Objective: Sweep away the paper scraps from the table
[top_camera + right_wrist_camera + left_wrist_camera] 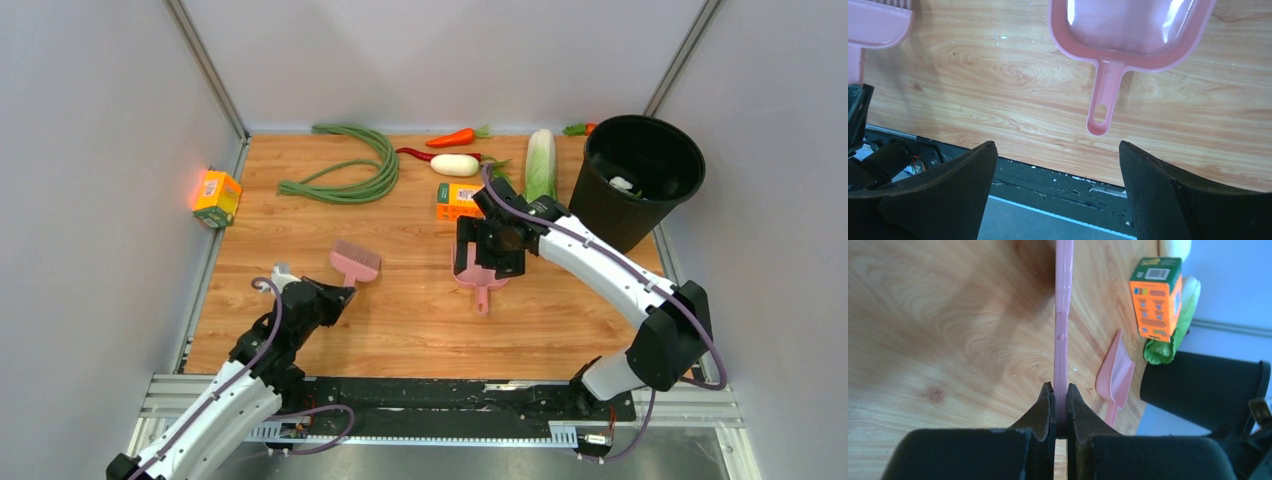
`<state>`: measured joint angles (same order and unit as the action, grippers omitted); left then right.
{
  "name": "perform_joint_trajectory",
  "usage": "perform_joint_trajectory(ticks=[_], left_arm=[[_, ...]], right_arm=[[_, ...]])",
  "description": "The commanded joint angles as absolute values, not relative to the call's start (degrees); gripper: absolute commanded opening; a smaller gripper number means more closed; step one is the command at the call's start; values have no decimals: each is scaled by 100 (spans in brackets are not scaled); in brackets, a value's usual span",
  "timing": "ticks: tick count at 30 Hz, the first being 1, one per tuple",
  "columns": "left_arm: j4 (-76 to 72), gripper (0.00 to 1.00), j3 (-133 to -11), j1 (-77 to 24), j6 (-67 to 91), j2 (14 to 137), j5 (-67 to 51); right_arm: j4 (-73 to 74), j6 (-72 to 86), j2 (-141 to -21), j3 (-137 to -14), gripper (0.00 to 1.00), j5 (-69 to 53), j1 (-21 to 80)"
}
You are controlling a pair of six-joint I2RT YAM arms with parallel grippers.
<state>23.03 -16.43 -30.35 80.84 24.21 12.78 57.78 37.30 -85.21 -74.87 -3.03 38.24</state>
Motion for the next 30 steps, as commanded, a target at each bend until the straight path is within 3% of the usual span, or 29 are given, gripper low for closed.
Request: perform_joint_trajectory(ticks=[1, 7, 13, 16, 19, 21, 30], left_arm=[[1538, 0, -1600, -3050, 9334, 2574, 1573], [661, 1, -1538, -3059, 9360, 3830, 1135], [-158, 11, -1459, -3059, 9501, 4526, 800], [-26, 34, -1503, -3050, 9597, 4562, 712], [430, 47, -1486, -3050, 9782, 4509, 616], [570, 70, -1459, -3041, 9869, 4448, 545], [1036, 72, -1563, -3041, 10028, 4210, 238]], right_arm=[[5880, 3885, -8130, -7295, 95, -211, 3858], [5801, 3999, -7910, -7093, 95, -220, 3858], [5731, 4113, -7673, -6944, 95, -185, 3850], [5722, 4157, -7541, -6847, 95, -158, 3858], [5695, 4210, -7427, -6750, 95, -149, 3850], [5669, 4236, -7383, -6706, 95, -149, 3858], [5590, 4271, -7304, -6636, 95, -158, 3858]])
